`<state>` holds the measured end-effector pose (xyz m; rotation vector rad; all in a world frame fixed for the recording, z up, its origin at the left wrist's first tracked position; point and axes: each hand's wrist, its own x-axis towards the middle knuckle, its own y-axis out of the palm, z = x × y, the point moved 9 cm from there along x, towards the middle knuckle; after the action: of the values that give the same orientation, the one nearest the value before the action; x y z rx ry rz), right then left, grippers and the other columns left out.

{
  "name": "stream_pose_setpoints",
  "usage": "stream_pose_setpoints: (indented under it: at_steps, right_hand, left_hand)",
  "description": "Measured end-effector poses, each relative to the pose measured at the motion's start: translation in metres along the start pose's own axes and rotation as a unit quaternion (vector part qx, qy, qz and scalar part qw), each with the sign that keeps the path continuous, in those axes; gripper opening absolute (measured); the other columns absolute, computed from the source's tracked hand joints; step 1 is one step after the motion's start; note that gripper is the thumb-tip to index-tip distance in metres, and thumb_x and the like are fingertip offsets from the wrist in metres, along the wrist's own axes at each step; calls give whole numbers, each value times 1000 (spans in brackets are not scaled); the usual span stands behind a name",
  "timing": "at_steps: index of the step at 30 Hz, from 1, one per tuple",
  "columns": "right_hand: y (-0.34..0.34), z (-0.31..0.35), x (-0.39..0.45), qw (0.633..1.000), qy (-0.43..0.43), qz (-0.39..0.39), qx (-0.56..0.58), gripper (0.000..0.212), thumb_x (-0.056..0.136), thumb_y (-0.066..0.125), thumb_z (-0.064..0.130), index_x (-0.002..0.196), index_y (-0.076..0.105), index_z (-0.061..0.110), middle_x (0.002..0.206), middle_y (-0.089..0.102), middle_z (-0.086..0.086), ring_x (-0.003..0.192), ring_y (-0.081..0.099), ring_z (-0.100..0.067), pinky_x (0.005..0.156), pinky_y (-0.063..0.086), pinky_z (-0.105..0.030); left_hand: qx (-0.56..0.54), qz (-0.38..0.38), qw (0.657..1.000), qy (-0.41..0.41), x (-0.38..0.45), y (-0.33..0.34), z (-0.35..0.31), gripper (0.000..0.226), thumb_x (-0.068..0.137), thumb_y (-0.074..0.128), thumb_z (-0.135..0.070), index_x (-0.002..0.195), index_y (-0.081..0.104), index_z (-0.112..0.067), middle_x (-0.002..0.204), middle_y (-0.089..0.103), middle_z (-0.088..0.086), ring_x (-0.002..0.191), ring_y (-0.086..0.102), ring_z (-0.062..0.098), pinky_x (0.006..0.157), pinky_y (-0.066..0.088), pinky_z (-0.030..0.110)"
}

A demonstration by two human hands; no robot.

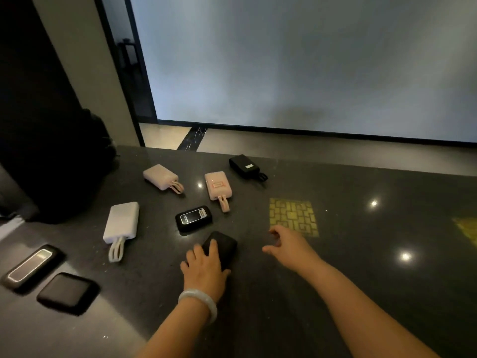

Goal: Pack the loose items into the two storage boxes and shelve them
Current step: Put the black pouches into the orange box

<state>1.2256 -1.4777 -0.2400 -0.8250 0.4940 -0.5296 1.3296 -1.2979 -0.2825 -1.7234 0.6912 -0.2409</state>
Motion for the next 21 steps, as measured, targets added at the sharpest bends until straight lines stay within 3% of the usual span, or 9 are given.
stream_pose_setpoints:
  at_steps: [10,17,21]
  right_hand:
    - [-15,-14,88,999,22,-37,12,63,84,71,33,139,42,19,140,47,-2,128,45,-19,102,41,-33]
    - [-35,-3,196,995,30,-89,-17,73,79,75,36,139,41,12,140,43,-12,129,40,-27,105,34,-34]
    - [-37,8,249,994,35,-101,-32,87,78,74,45,146,32,12,149,35,-12,137,32,-31,112,30,-42]
  left_hand:
    - [-42,-1,997,72,83,10,-36,81,87,56,-54,150,7,-39,149,19,8,138,19,31,113,23,50]
    - [-32,-19,998,42,123,19,-42,82,87,52,-58,149,2,-40,148,13,6,136,17,31,112,21,50]
    - [-13,-42,998,40,125,22,-42,81,88,46,-62,148,-4,-42,146,10,4,131,16,27,110,21,44]
